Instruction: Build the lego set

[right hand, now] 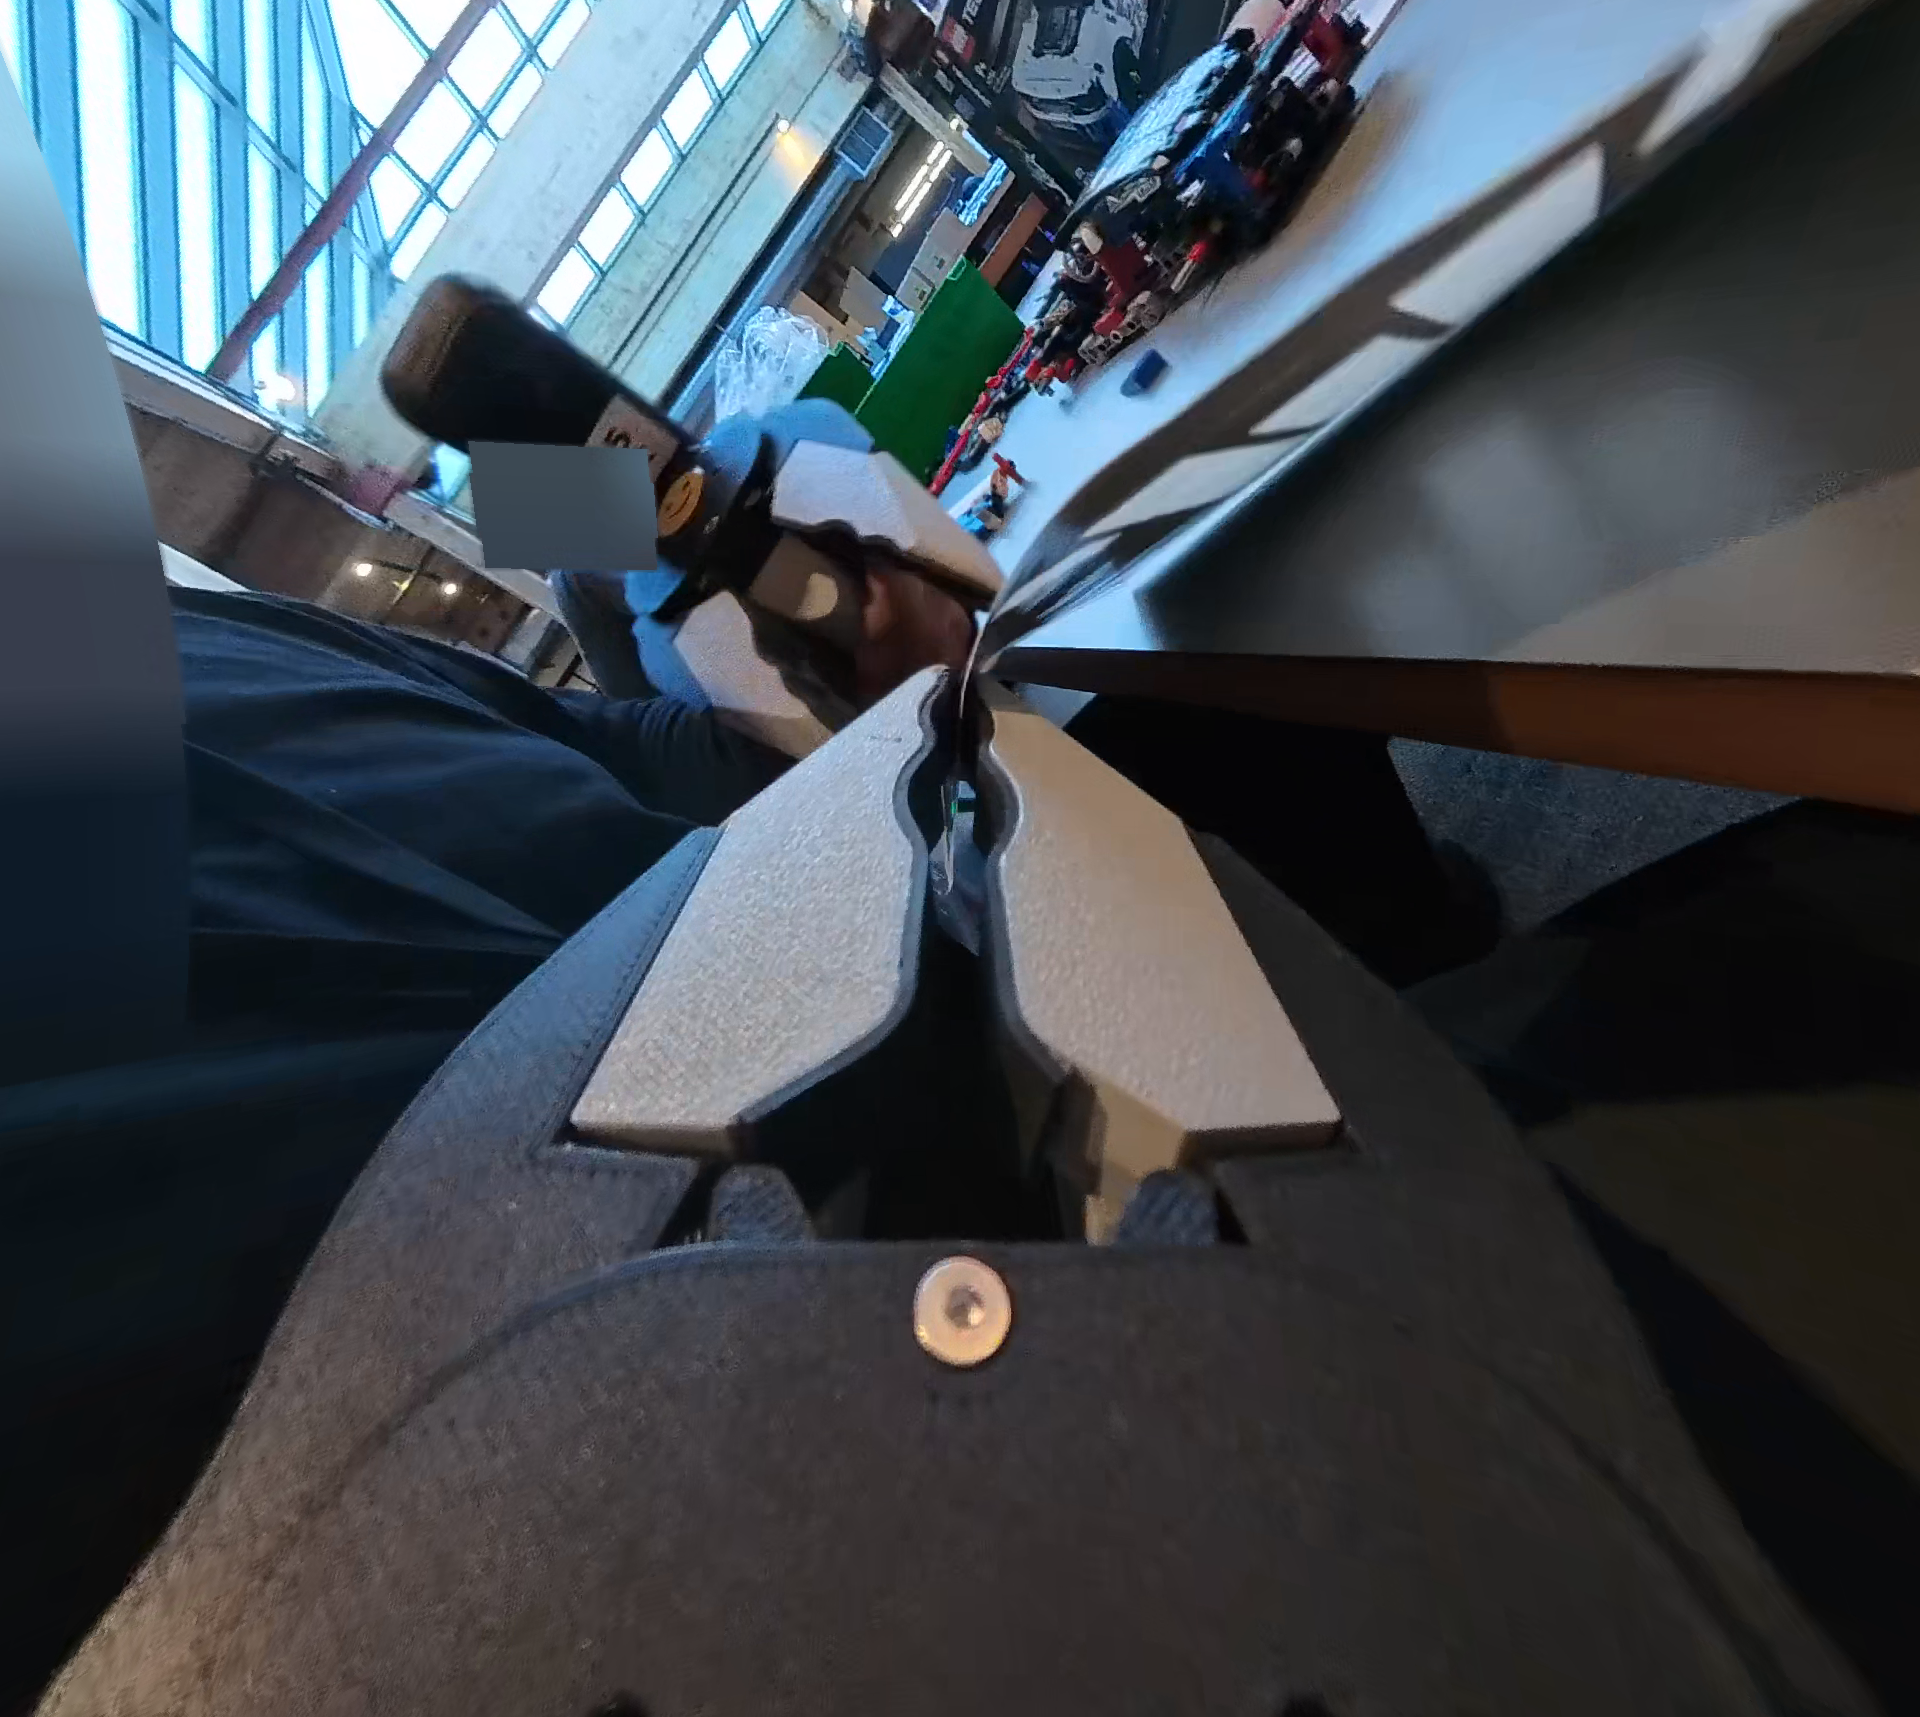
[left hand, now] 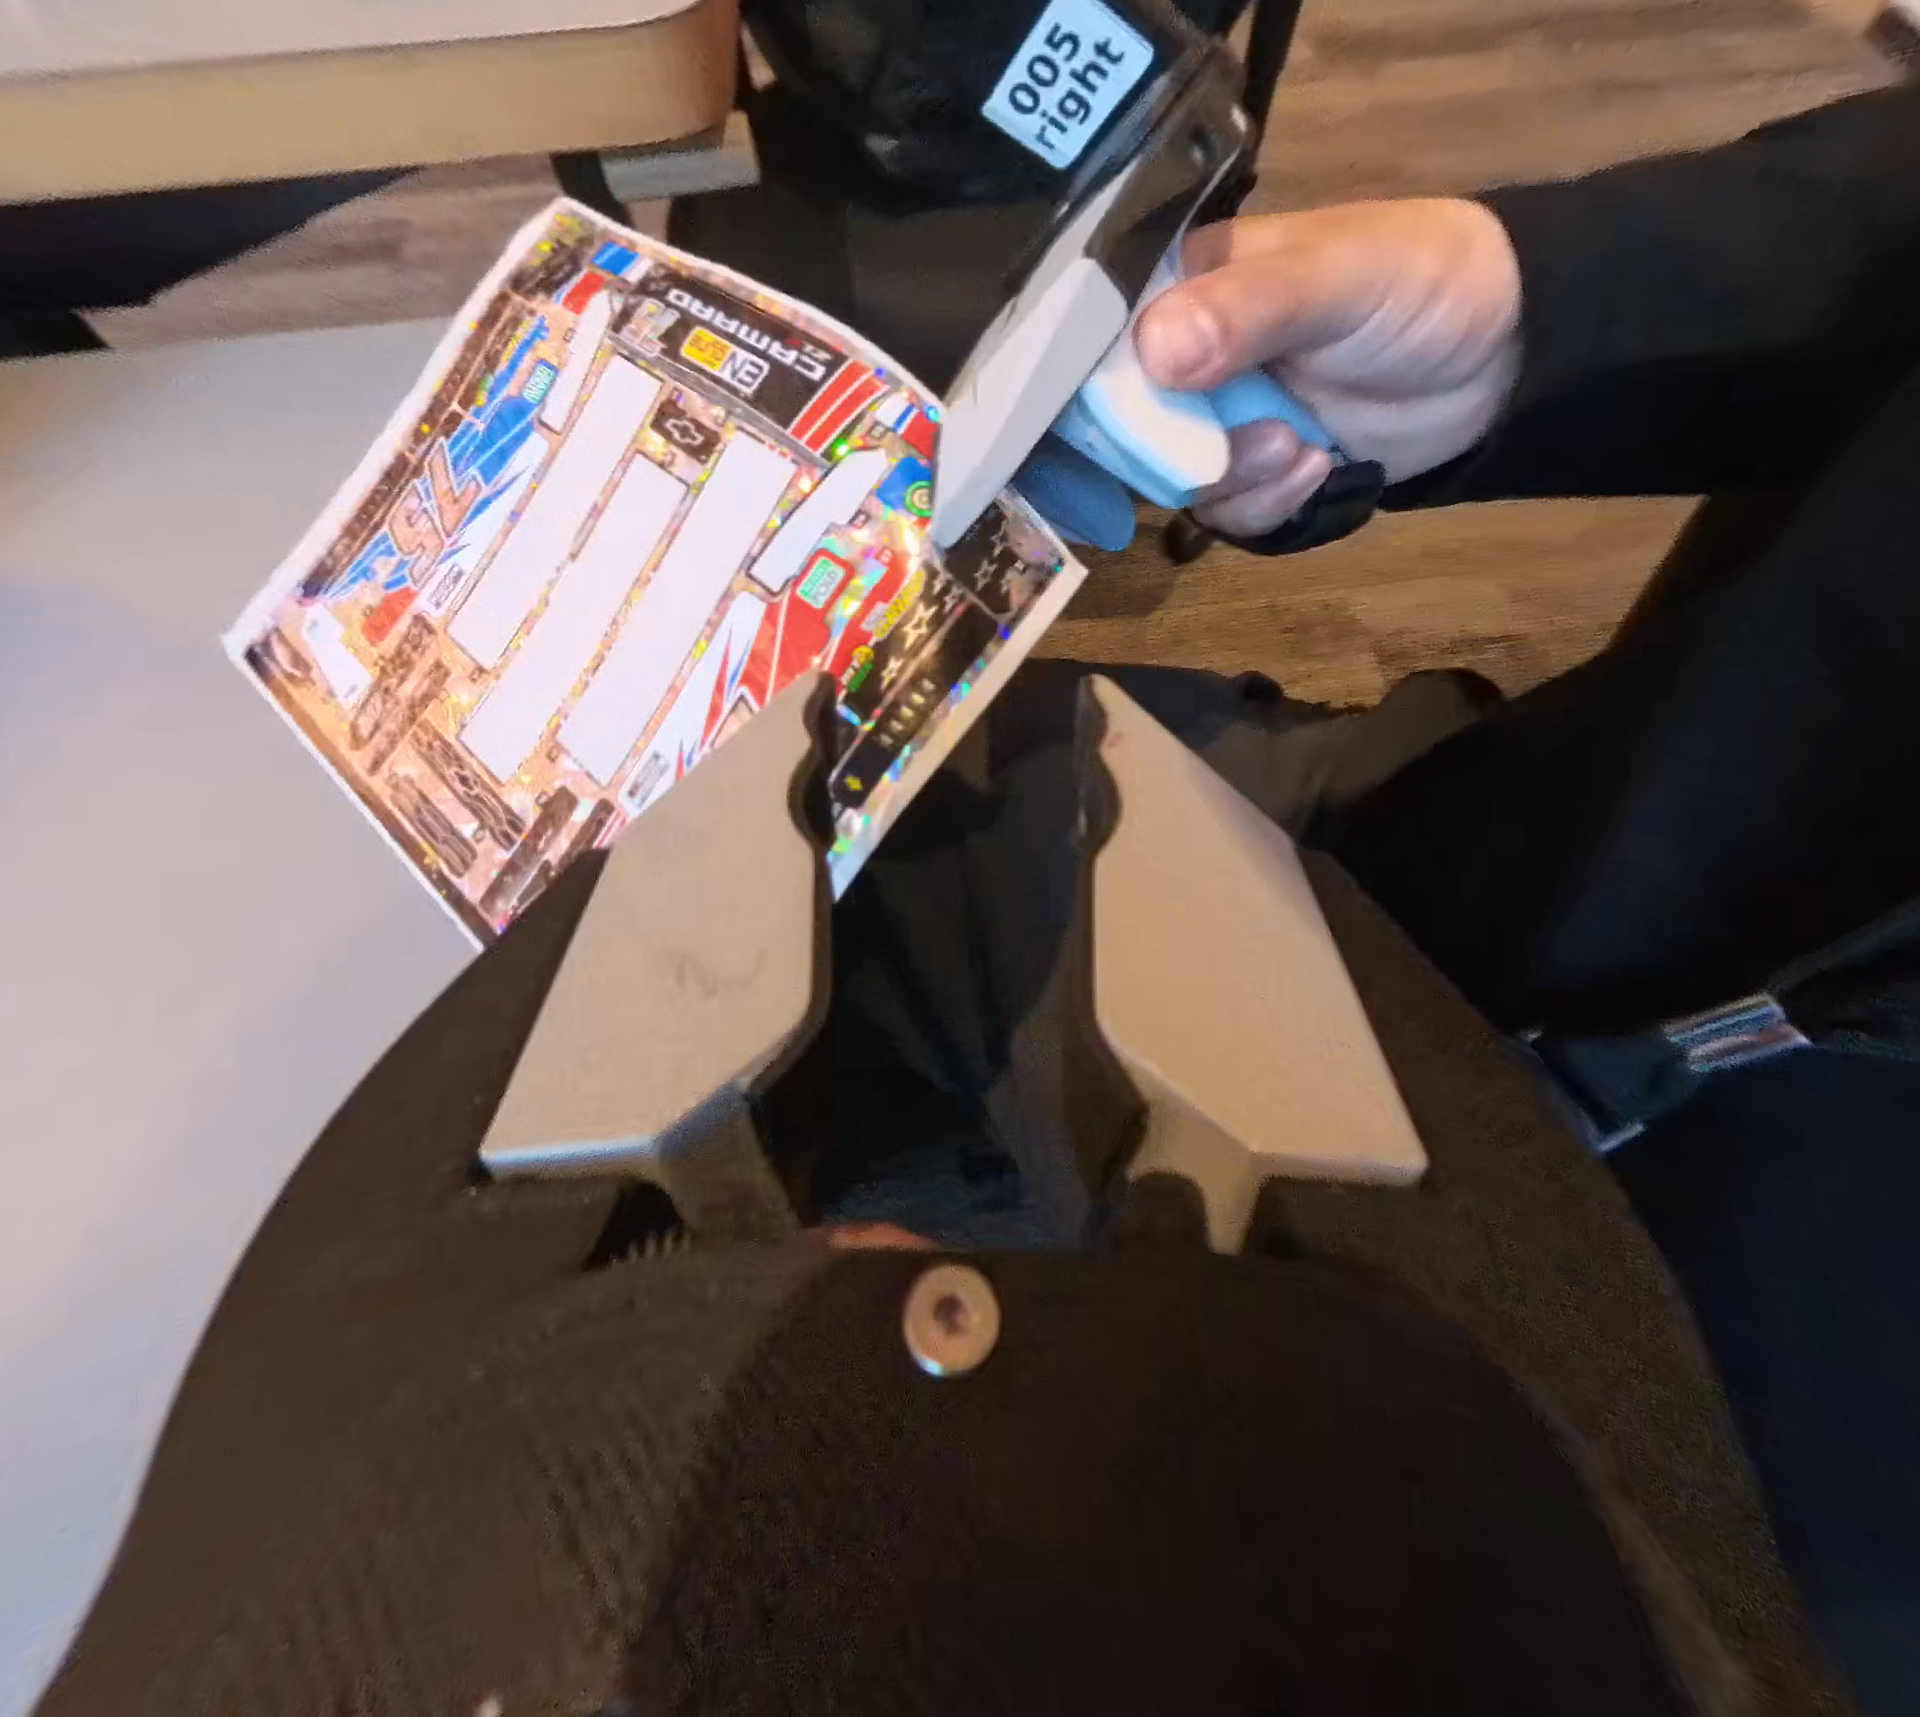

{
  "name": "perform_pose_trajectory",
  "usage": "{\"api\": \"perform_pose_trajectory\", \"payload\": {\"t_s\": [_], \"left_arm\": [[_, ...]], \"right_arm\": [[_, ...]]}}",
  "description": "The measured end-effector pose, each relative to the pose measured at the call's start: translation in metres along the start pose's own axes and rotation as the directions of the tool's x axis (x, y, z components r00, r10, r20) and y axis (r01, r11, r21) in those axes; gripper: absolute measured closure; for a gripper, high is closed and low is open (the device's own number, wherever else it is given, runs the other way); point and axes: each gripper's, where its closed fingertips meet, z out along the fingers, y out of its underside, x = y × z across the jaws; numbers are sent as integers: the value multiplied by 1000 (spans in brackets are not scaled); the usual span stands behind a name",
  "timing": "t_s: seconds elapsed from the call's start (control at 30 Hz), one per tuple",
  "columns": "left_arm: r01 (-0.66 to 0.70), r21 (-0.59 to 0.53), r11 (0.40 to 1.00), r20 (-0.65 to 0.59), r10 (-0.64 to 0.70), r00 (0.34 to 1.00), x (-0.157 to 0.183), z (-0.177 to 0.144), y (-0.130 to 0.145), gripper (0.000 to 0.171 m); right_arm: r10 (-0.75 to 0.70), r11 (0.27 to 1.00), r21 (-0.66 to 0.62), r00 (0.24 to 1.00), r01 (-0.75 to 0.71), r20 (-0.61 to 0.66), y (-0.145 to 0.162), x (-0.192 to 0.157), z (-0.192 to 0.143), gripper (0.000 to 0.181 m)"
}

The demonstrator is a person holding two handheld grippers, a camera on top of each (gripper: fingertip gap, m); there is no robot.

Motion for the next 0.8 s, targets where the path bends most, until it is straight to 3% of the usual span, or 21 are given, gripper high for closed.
{"api": "perform_pose_trajectory", "payload": {"t_s": [0.07, 0.13, 0.2, 0.3, 0.37, 0.57, 0.67, 0.8], "left_arm": [[-26, -66, 998, 26, 27, 999, -10, 2, 9, 119], [-139, -134, 981, 99, 152, 983, -19, 5, 18, 121], [-233, -137, 963, 119, 249, 961, -15, 9, 16, 130], [-361, -146, 921, 196, 384, 902, -17, 11, 10, 163], [-410, -159, 898, 256, 438, 862, -22, 12, 7, 171], [-522, -186, 833, 353, 552, 755, -25, 9, -4, 171], [-558, -199, 806, 384, 588, 712, -25, 8, -7, 171], [-553, -187, 812, 418, 575, 703, -28, 4, -12, 171]], "right_arm": [[14, 1000, 8, 999, -14, 30, -2, -4, 0, 181], [32, 999, 20, 998, -33, 47, -4, -5, 0, 181], [40, 999, 22, 998, -41, 47, -5, -3, 0, 181], [51, 998, 28, 998, -52, 41, -7, -1, 0, 181], [69, 996, 50, 996, -72, 57, -10, -2, -2, 181], [112, 992, 47, 989, -117, 96, -8, -4, -1, 167], [150, 986, 46, 979, -158, 140, -8, -9, 1, 167], [140, 988, 45, 976, -150, 168, -7, -15, 7, 177]]}}
